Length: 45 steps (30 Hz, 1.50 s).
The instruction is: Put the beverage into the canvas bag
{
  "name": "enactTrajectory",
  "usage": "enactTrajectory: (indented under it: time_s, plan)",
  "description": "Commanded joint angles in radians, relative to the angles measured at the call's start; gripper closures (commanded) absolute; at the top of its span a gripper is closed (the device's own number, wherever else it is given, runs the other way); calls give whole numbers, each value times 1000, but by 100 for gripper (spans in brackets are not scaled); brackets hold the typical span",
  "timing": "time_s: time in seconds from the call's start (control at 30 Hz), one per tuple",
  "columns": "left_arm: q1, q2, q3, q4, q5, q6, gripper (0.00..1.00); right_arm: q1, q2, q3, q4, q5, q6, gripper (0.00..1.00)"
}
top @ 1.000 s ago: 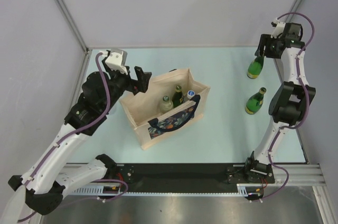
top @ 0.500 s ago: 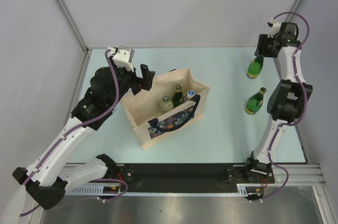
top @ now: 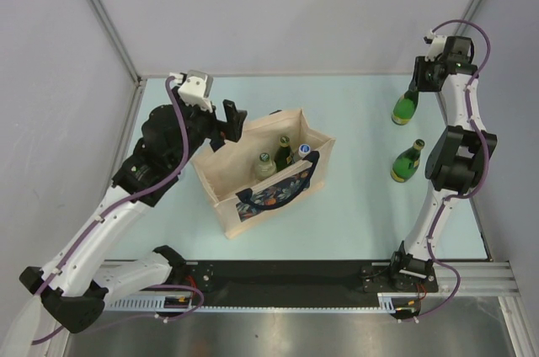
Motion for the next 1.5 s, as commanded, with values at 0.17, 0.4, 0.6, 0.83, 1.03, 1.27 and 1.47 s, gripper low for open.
enactTrajectory:
  time_s: [0.17,0.4,0.6,0.83,1.03,1.27,1.47]
  plan:
    - [3,-47,28,3,-10,-9,0,31,-147,66,3,-125,-68,100]
    - [3,-85,-6,-12,-2,-41,0,137,-339,61,-114,-143,-154,100]
    - [5,-119,-17,-46,7,-58,0,276,-454,82,-187,-136,-186,100]
    - [3,-162,-50,-83,12,-89,0,430,-505,240,-269,-97,-178,100]
    - [3,-179,-70,-101,18,-103,0,552,-502,384,-310,-65,-158,100]
    - [3,-188,-76,-112,12,-109,0,684,-523,398,-296,-45,-148,100]
    - [3,-203,-81,-130,-14,-106,0,813,-531,418,-255,-59,-117,100]
